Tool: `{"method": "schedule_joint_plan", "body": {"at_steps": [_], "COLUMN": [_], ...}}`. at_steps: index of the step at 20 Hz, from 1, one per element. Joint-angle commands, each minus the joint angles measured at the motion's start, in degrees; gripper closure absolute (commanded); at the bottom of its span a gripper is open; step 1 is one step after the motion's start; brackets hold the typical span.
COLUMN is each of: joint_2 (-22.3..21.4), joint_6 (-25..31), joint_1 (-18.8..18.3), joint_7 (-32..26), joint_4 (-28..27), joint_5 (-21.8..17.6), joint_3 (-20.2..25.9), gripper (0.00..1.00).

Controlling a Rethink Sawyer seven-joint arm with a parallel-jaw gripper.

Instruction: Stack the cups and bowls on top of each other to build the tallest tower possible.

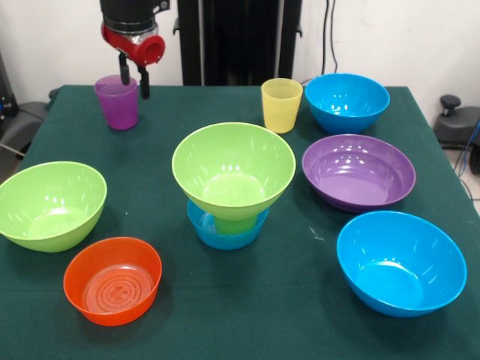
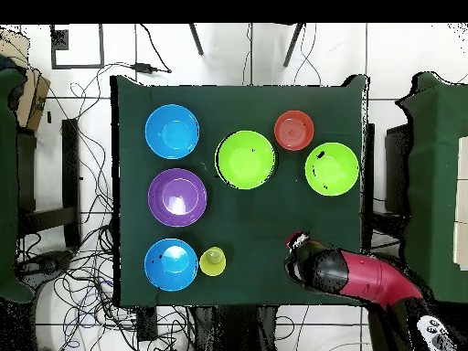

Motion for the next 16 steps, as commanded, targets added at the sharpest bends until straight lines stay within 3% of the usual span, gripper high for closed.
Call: {"method": "schedule_joint_plan", "body": {"at_steps": [1,8,16], "joint_2": [6.35,9.95,8.75], "joint_6": [-4.88,-6.22,-4.46], "joint_1": [0.64,0.29,-0.19], "joint_7": [-1.32,-1.49,-2.65], "joint_4": [-3.99,-6.15,-6.09], "joint_5": [-4.70,-6.61,-6.55], "joint_3": [1.59,0.43,1.04], "gripper": [0.00,0.00,0.00]}}
